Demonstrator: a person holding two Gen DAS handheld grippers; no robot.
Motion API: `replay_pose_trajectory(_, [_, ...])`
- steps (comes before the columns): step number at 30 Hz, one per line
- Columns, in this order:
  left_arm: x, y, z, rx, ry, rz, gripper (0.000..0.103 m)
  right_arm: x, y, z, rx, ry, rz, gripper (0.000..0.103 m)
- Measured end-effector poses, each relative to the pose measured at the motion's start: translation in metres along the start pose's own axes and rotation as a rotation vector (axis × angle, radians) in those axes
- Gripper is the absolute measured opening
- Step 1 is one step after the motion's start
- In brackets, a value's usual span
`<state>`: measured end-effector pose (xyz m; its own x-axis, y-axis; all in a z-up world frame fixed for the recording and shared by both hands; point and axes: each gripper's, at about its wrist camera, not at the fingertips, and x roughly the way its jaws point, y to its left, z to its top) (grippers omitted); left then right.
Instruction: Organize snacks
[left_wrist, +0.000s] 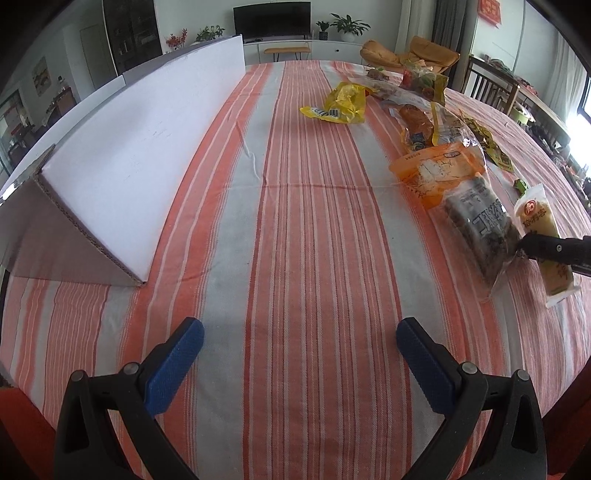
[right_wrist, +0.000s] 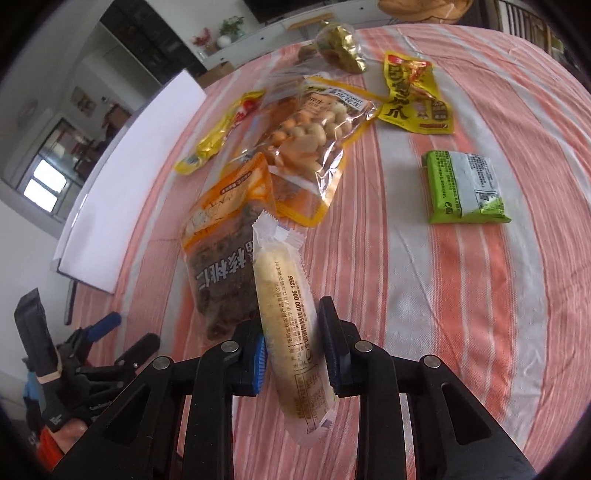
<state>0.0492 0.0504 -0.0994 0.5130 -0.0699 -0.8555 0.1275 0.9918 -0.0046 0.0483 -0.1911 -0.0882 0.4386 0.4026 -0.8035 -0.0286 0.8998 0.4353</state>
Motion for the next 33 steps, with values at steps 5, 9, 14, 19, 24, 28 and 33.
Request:
replay_pose_trajectory(5, [0.0,0.0,0.0,-0.001,-0.006,0.0,0.103,-0.026,-0.051,0.004,0.095,-0.066,-0.002,0.058])
replay_pose_trajectory(9, [-0.001,-0.001,0.001,-0.018,-0.006,-0.014,0.103,-0.057,-0.083,-0.003,0.122,-0.154,-0.072,0.085])
replay_pose_trajectory(14, [-0.024,-0.018,0.008,-0.061,-0.011,-0.208,0.103,-0.067,-0.093,-0.03,0.09,-0.255,-0.131,0.088])
replay_pose_trajectory(19, [-0.017,-0.066,0.04,-0.089,0.073,-0.337,0.103,-0.065,-0.081,-0.043,-0.001,-0.321,-0.184,0.094])
replay_pose_trajectory(24, [0.013,-0.121,0.074,-0.154,0.111,-0.225,0.103,-0.057,-0.074,-0.042,-0.042,-0.337,-0.2,0.095])
replay_pose_trajectory(28, [0.036,-0.138,0.074,-0.166,0.132,-0.075,0.103,-0.058,-0.076,-0.045,-0.062,-0.339,-0.186,0.095])
replay_pose_trajectory(33, [0.039,-0.15,0.067,-0.038,0.104,0.012,0.103,-0.061,-0.08,-0.046,-0.042,-0.354,-0.163,0.095])
